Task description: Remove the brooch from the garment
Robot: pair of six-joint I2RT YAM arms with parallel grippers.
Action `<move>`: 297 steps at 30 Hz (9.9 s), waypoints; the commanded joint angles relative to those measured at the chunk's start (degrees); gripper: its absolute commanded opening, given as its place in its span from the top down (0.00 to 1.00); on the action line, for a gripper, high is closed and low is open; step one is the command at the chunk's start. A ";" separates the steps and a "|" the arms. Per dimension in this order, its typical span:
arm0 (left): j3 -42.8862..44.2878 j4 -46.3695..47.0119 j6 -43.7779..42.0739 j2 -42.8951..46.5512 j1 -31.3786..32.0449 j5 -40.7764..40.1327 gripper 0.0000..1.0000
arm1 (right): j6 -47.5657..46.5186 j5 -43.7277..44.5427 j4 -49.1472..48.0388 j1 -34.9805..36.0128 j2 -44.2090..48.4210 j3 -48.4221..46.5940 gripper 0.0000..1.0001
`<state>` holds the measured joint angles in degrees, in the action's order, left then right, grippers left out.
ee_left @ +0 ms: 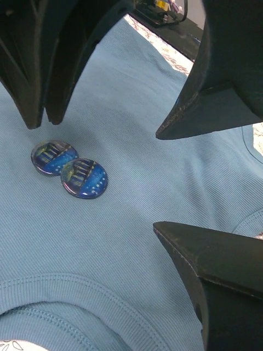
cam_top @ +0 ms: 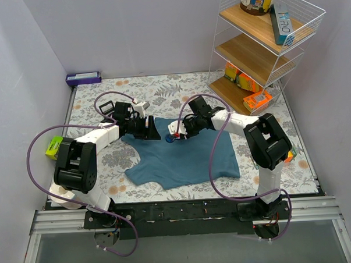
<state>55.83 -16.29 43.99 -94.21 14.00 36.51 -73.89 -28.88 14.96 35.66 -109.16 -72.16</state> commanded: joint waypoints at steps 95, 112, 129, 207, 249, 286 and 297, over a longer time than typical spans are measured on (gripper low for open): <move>-1.34 1.27 2.42 -6.07 -6.53 16.31 0.39 | 21.05 0.06 -11.05 5.48 -4.74 -8.16 0.99; -3.36 5.48 -6.18 -4.14 -6.09 21.67 0.39 | 45.84 4.36 13.67 5.74 -4.39 -15.82 0.99; -6.80 10.94 -7.67 3.24 -0.99 19.91 0.39 | 44.19 5.33 20.02 6.35 -10.19 -21.44 0.84; -10.04 32.64 -0.31 -2.12 6.92 12.54 0.40 | 42.42 13.50 35.75 2.75 -7.90 -30.23 0.96; 56.14 -46.46 -58.31 -29.45 32.49 -27.19 0.52 | 55.87 12.19 27.14 -27.84 26.80 -2.47 0.62; 54.73 -45.49 -59.37 -31.65 32.49 -28.78 0.76 | 56.75 9.90 26.70 -28.89 26.64 -0.97 0.66; 54.56 -45.23 -53.77 -30.51 30.13 -26.06 1.00 | 56.05 7.19 27.49 -28.89 26.55 -1.14 0.68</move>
<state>110.52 -62.04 -14.11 -126.32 46.15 8.10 -17.78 -18.37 43.11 7.09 -82.87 -71.79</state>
